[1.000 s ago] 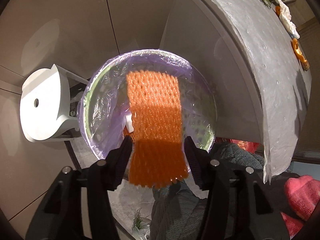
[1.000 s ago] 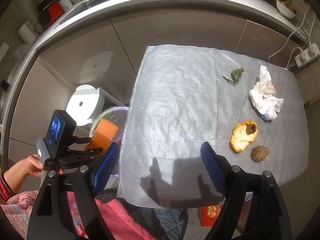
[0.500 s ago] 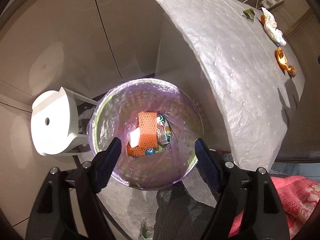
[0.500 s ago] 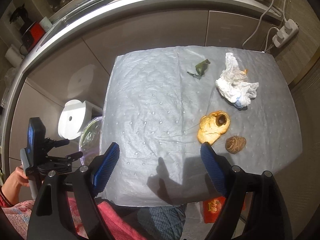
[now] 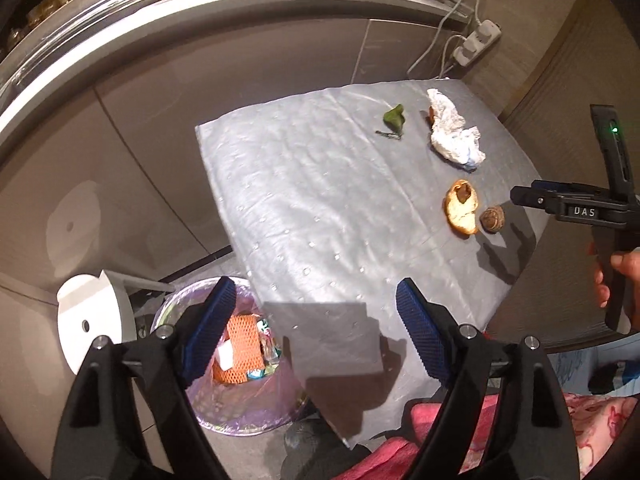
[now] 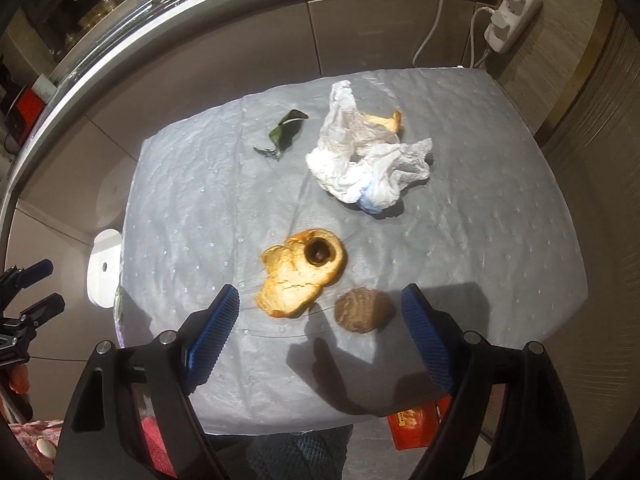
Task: Collect trash
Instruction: 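Grasp the crumpled white tissue with the right gripper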
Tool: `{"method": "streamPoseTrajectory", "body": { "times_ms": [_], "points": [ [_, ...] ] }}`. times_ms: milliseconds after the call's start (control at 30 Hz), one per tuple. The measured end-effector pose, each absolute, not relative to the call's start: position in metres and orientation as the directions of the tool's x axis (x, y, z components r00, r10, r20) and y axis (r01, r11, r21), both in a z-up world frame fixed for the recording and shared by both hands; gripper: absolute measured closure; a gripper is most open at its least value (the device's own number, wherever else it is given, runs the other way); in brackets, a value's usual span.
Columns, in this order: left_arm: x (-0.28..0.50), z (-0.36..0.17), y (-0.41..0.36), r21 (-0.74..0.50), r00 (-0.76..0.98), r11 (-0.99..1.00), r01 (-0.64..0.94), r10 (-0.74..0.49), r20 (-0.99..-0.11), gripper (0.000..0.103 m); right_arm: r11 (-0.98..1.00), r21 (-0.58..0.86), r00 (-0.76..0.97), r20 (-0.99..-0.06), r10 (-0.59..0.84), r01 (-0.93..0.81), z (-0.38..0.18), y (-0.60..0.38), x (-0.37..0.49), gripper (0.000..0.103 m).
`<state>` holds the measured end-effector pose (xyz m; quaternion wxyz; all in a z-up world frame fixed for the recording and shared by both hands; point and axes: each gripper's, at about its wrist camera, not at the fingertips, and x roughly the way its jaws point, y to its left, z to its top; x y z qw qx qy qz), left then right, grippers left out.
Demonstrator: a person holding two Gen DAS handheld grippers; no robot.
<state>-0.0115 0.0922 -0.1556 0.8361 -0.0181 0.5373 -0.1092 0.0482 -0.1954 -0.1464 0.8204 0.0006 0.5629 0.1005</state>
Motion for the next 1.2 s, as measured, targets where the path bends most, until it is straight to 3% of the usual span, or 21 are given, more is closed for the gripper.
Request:
{"method": "streamPoseTrajectory", "body": {
  "times_ms": [67, 233, 533, 600, 733, 800, 1200],
  "points": [
    [0.000, -0.154, 0.075, -0.142, 0.397, 0.974, 0.179, -0.203, -0.895, 0.024, 0.980, 0.115, 0.348, -0.923, 0.166, -0.164, -0.149, -0.206, 0.056, 0.020],
    [0.022, -0.148, 0.037, -0.151, 0.390, 0.973, 0.177, -0.211, -0.896, 0.024, 0.972, 0.118, 0.345, -0.920, 0.185, -0.205, -0.159, -0.219, 0.089, 0.035],
    [0.050, -0.147, 0.009, -0.144, 0.370, 0.982, 0.123, -0.180, -0.911, 0.024, 0.957, 0.150, 0.291, -0.931, 0.221, -0.247, -0.199, -0.210, 0.151, 0.036],
    [0.060, -0.148, 0.006, -0.139, 0.369, 0.985, 0.103, -0.167, -0.914, 0.024, 0.956, 0.142, 0.269, -0.940, 0.211, -0.256, -0.208, -0.208, 0.158, 0.057],
    [0.087, -0.154, -0.003, -0.131, 0.368, 0.988, 0.082, -0.152, -0.917, 0.024, 0.946, 0.167, 0.255, -0.937, 0.241, -0.279, -0.208, -0.210, 0.158, 0.085],
    [0.106, -0.161, -0.009, -0.138, 0.359, 0.987, 0.079, -0.157, -0.920, 0.024, 0.942, 0.168, 0.257, -0.935, 0.246, -0.291, -0.203, -0.215, 0.155, 0.090],
    [0.198, -0.211, -0.059, -0.112, 0.295, 0.985, 0.133, -0.147, -0.944, 0.024, 0.932, 0.282, 0.311, -0.886, 0.345, -0.229, -0.139, -0.277, 0.132, 0.092]
  ]
}}
